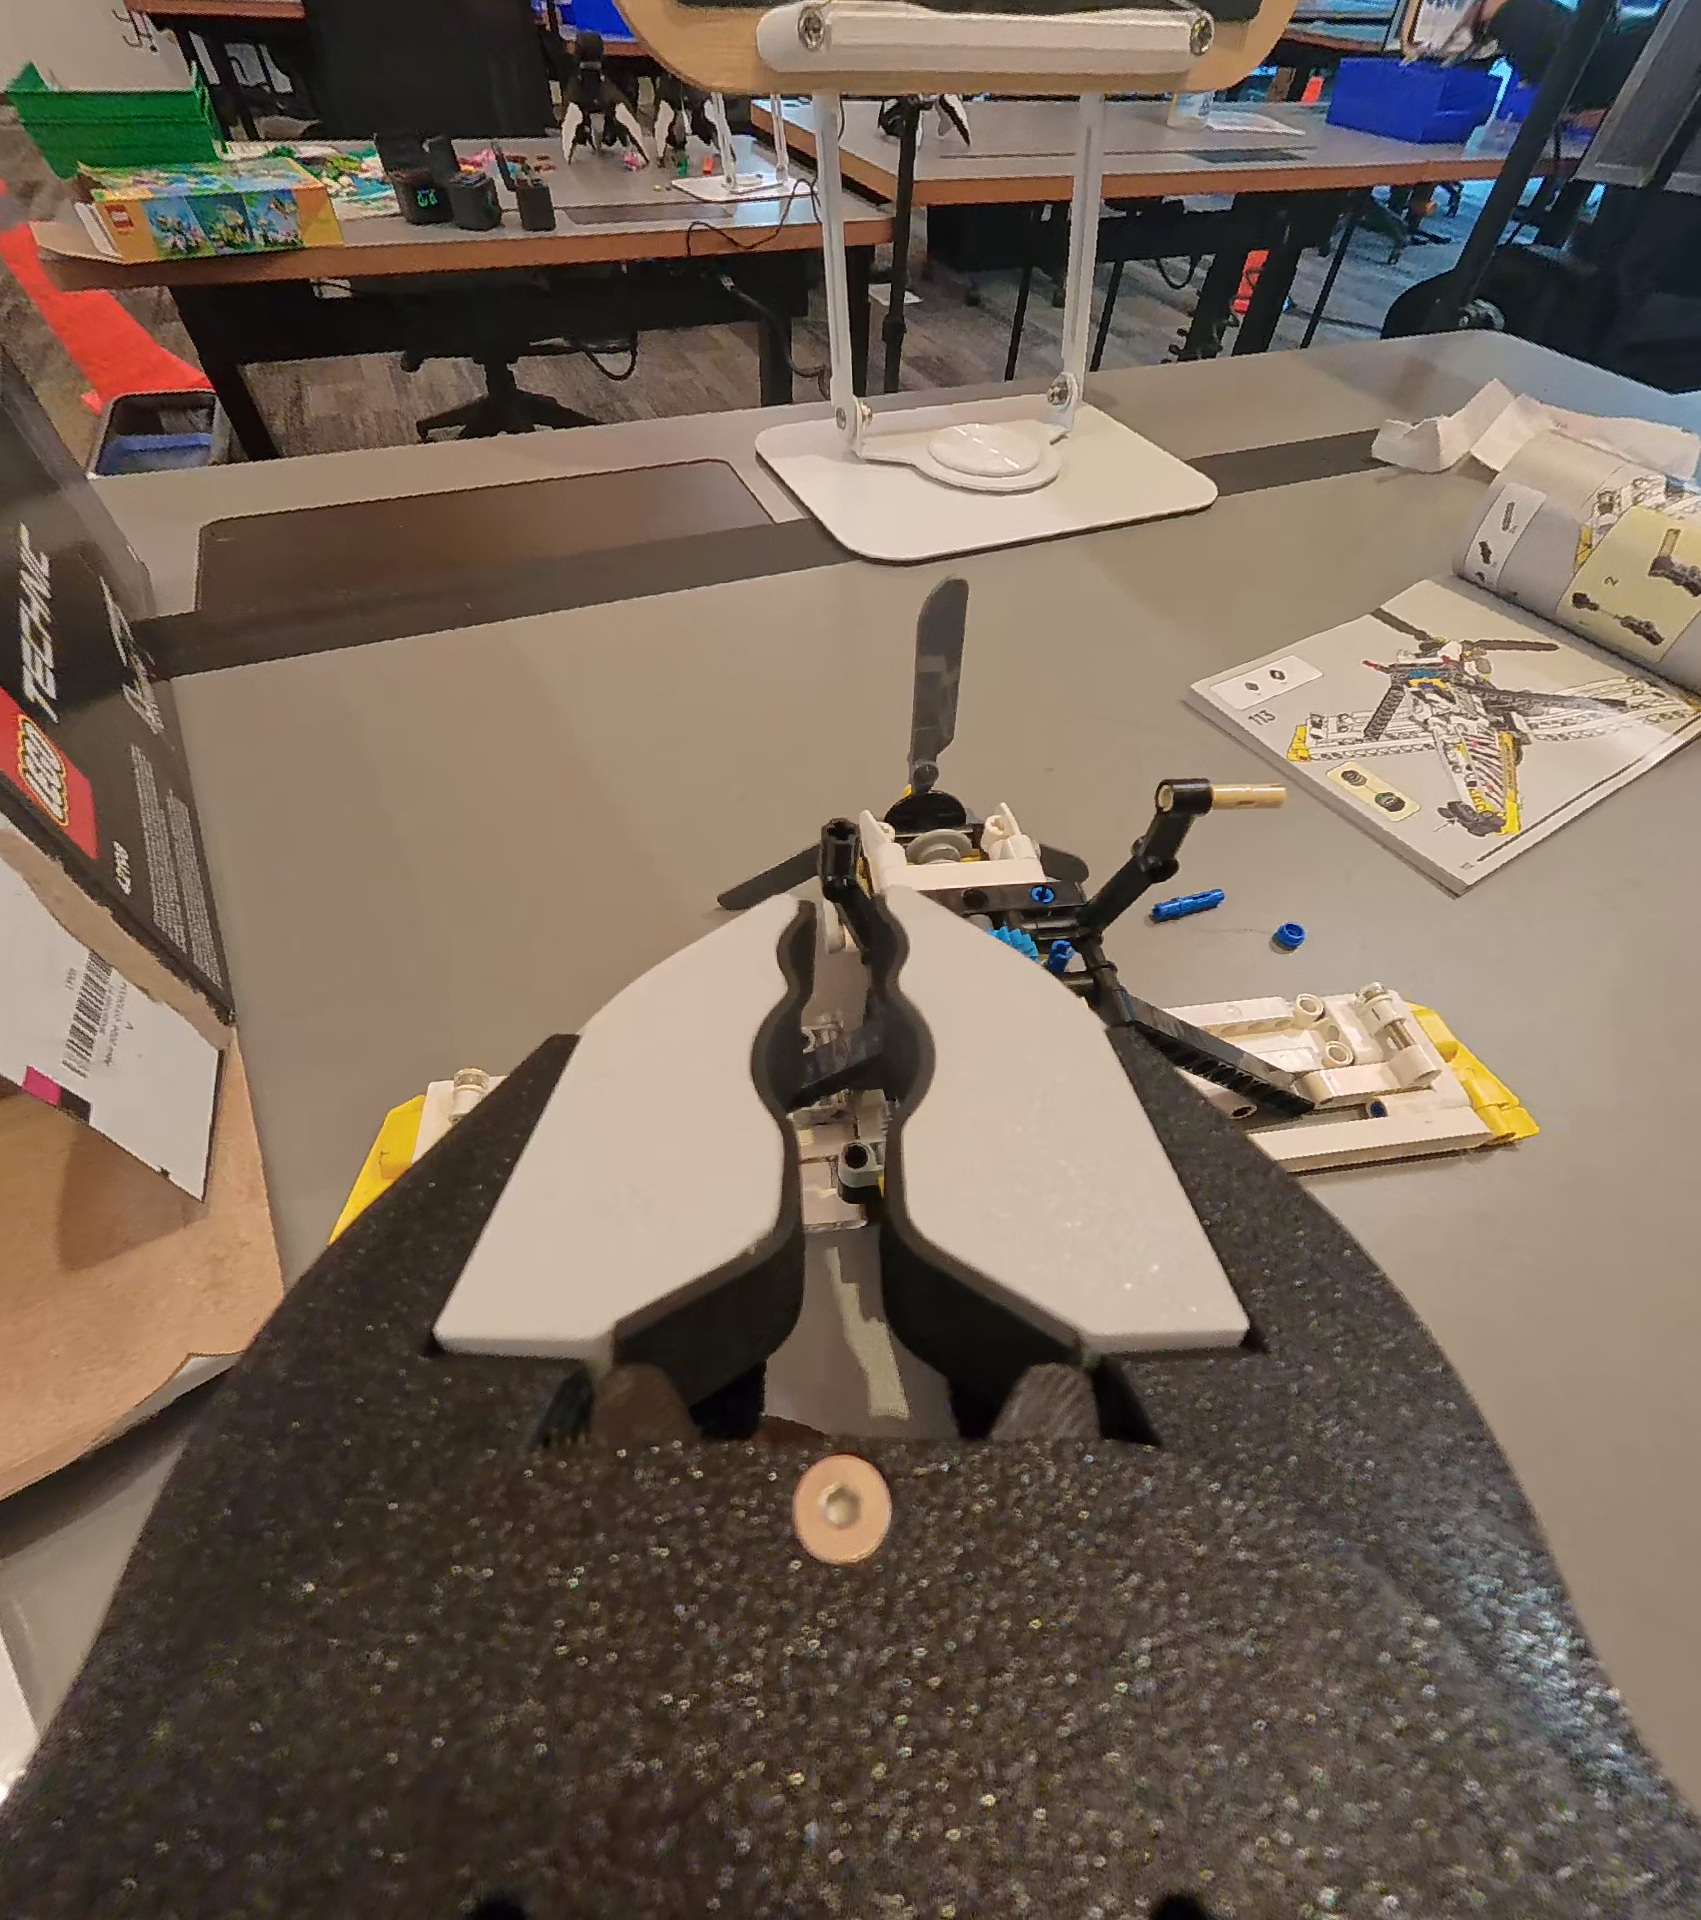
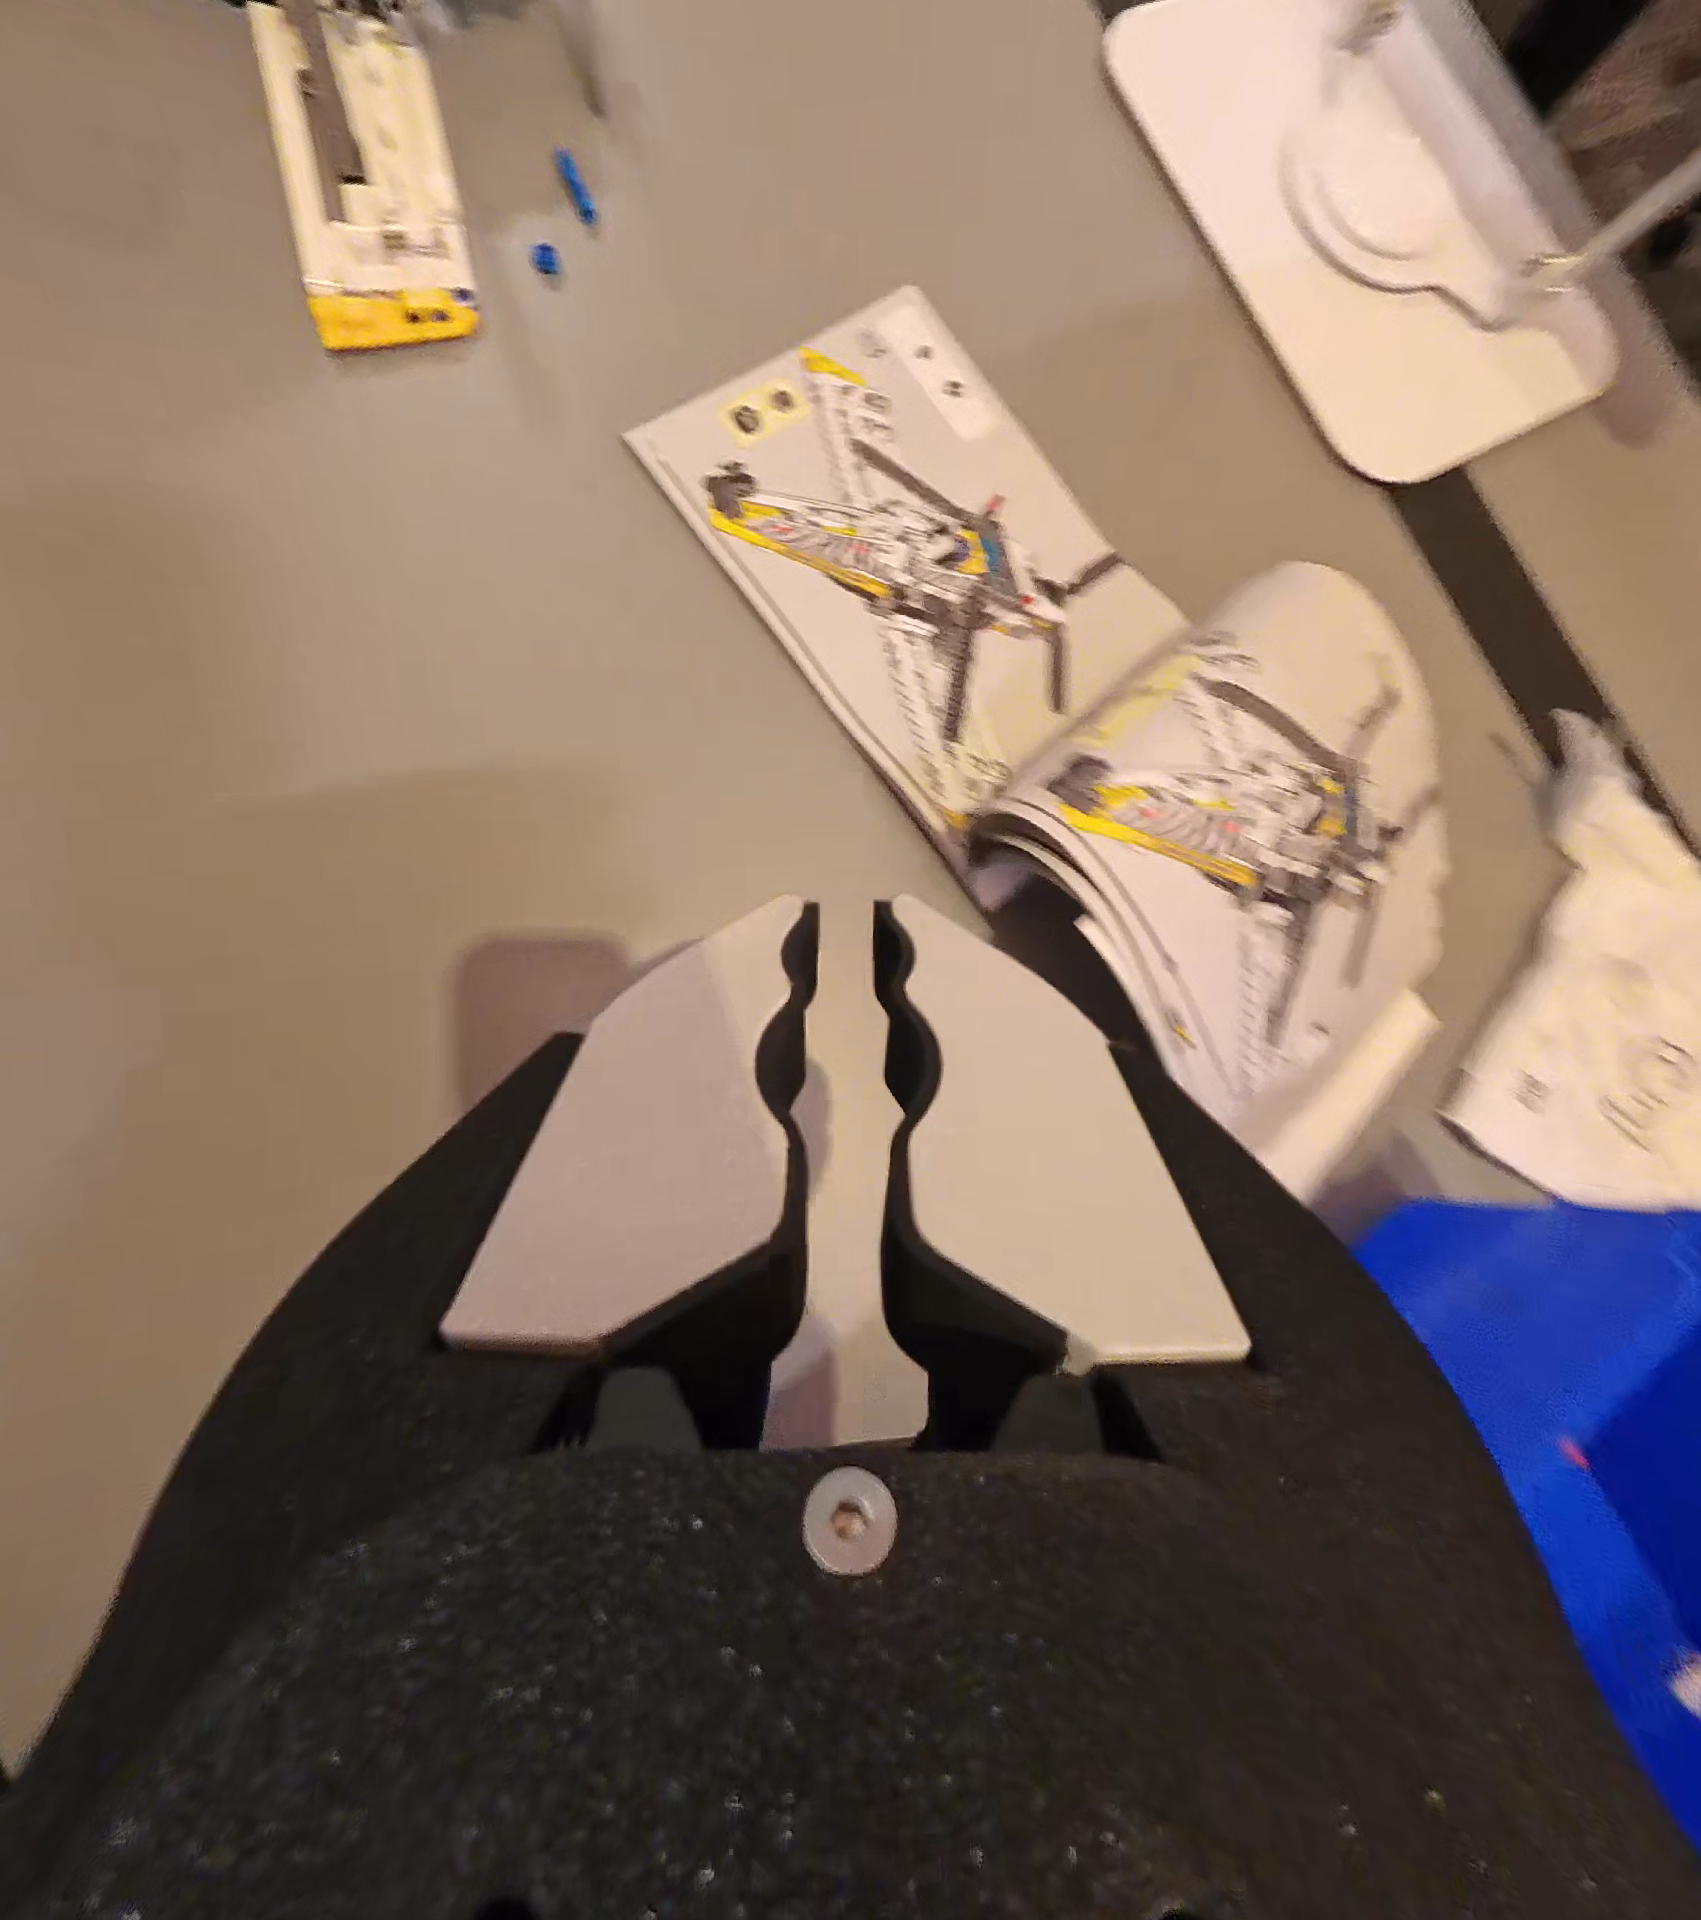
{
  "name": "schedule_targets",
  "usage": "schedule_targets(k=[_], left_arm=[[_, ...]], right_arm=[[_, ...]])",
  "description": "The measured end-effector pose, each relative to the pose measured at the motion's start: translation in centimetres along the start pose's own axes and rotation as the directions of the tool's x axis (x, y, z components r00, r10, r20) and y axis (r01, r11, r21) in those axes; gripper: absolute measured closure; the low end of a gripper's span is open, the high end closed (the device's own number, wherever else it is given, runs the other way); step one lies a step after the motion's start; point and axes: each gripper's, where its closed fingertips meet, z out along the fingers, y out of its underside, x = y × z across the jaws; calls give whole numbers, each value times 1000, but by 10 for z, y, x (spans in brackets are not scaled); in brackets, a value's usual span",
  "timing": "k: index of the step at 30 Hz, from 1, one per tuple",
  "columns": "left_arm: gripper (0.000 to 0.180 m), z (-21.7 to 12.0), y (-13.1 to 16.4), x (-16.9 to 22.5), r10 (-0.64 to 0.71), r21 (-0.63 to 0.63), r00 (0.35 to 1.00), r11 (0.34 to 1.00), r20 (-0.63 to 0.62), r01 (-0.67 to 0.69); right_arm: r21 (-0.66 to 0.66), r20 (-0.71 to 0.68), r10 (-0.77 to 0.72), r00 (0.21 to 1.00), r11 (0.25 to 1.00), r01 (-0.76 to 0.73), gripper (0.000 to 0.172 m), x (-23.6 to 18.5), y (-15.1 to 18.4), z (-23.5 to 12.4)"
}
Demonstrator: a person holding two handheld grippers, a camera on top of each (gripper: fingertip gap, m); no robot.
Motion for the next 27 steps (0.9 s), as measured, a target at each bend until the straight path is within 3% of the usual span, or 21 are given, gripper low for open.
schedule_targets(k=[5, 11, 27], left_arm=[[170, -4, -5, -3, -9, 22, 1000, 1000, 23, 9], [170, -13, -13, -12, -49, 71, 997, 996, 54, 45], [168, -9, -5, -8, -49, 23, 998, 999, 31, 49]], right_arm=[[-13, 143, -7, 990, 1000, 9, 161, -39, -5, 55], [2, 242, -19, 970, 1000, 19, 160, -74, -19, 97], [10, 272, -19, 962, 1000, 17, 158, -95, -12, 132]])
